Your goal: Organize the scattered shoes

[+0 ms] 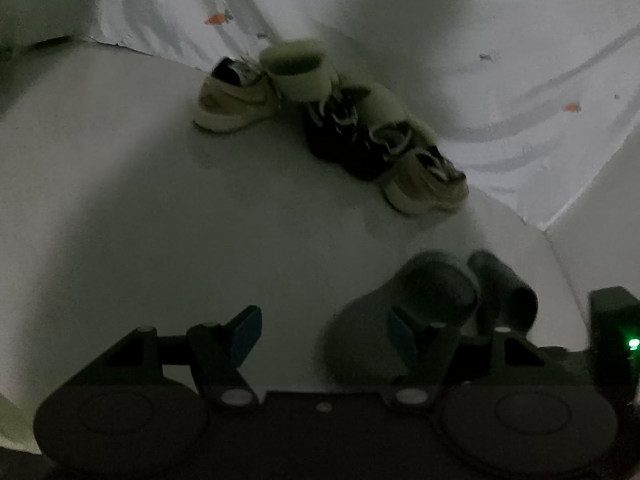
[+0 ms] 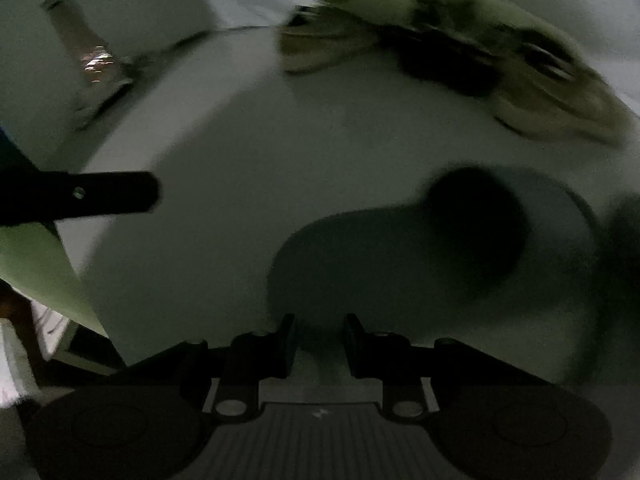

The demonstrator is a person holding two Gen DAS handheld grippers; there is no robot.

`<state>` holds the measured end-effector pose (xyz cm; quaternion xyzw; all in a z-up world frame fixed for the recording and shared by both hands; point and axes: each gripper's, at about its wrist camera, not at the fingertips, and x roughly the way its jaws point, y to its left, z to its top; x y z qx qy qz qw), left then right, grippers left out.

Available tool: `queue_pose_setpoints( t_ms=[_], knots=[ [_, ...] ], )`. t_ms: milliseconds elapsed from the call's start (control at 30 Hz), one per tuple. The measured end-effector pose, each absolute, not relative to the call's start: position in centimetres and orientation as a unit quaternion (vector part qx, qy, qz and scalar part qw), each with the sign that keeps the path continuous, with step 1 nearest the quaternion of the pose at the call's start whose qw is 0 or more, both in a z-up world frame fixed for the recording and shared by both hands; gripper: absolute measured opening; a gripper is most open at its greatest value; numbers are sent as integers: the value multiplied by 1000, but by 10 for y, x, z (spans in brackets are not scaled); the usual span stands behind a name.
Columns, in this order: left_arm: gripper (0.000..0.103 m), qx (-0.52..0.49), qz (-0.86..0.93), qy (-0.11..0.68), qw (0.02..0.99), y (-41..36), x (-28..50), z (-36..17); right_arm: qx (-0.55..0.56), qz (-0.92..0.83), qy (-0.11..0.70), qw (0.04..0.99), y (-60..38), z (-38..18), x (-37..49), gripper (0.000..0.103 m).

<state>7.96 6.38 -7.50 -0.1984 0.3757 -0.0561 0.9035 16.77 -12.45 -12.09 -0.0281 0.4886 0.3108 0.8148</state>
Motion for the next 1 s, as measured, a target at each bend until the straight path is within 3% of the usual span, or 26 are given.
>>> queue_pose_setpoints(
  t_ms=[100,167,200,233,333,500,733,833,1000],
  knots=[
    [70,-206,-52,369,905,84,88,-74,13,332,461,823,-118,-99,183,37],
    [70,-204,-53,360,909,97,92,-73,5,297,417,859,-133,-81,184,62],
    [70,-204,-52,356,910,104,95,-74,-2,262,384,885,-147,-70,183,82],
    [70,-205,-51,355,911,109,97,-75,-6,242,372,896,-155,-67,183,91],
    [70,-213,-51,349,911,128,105,-78,-15,162,353,921,-191,-65,195,91],
    [70,-228,-62,342,910,146,120,-78,79,119,446,884,-219,-109,221,90],
    [70,-238,-98,353,899,145,132,-88,169,201,517,815,-181,-113,168,89],
    [70,-237,-107,362,895,143,131,-93,77,249,518,815,-157,-94,150,89],
    [71,-238,-105,354,899,151,122,-92,-107,257,427,860,-139,-57,141,96]
  ],
)
